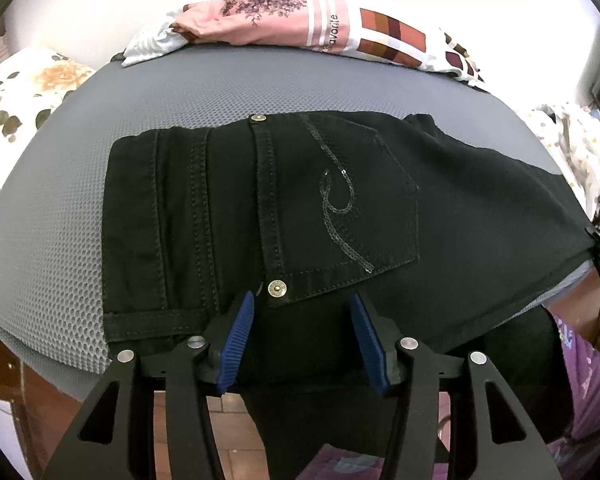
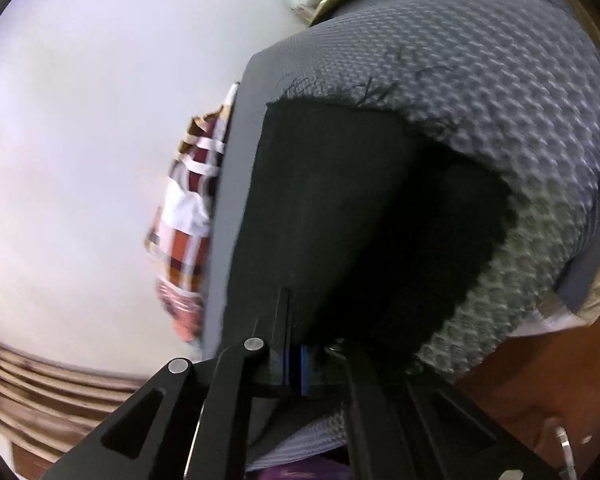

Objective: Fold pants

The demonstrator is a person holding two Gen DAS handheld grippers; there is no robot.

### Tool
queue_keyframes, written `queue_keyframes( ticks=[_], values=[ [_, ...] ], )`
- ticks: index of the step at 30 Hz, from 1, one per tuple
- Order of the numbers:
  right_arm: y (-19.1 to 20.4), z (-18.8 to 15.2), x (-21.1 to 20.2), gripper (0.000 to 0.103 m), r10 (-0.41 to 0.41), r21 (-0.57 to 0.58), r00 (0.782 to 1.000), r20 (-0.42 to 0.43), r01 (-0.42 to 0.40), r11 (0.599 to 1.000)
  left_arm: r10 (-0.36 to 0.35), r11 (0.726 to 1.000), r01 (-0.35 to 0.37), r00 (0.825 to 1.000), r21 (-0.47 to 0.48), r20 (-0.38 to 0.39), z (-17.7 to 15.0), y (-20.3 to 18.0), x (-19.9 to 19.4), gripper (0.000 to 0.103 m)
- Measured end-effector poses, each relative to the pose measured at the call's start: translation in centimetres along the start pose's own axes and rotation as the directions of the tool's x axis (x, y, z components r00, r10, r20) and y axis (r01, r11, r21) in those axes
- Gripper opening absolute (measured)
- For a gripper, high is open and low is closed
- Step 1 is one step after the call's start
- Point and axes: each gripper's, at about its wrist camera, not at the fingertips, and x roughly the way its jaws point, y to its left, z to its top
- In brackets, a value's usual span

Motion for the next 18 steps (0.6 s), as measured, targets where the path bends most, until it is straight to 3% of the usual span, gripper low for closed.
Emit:
queue_keyframes(
  ticks=[2,5,8,11,14,18],
  values=[
    [0.2,-0.1,0.0,0.002,-0.015,-0.016,1.0,0.003,0.015,1.0,0.002,1.0,-0.002,1.0,0.001,0.0,0.0,-0.1,0.0,0.053],
    [-0.9,0.0,-1.2,0.006,0.028,0.055,0.999,0.029,-0.03,0.998,0.004,1.0,-0.004,1.0,0.008,-0.004,0.0,-0.1,-0.1,0.053],
    [-1.2,0.0,-2.7,0.002,-0.055,0.022,0.997,0.049,0.054,0.998,0.003,1.0,-0.003,1.0,0.009,-0.002,-0.2,0.0,-0.3,0.053],
    [0.5,-0.4,-2.6,0.002,-0.145,-0.083,0.988,0.048,0.148,0.985,0.006,1.0,-0.006,1.0,0.004,-0.002,-0.1,0.0,-0.6,0.053],
    [0.5,-0.3,-2.7,0.002,-0.122,-0.08,0.991,0.046,0.125,0.989,-0.009,1.0,0.009,1.0,-0.026,0.009,0.2,0.3,-1.2,0.053],
    [0.4,-0.3,-2.8,0.013,-0.065,-0.051,0.997,0.031,0.066,0.997,-0.019,0.998,0.021,0.999,-0.058,0.037,0.3,0.5,-2.7,0.053]
  ],
)
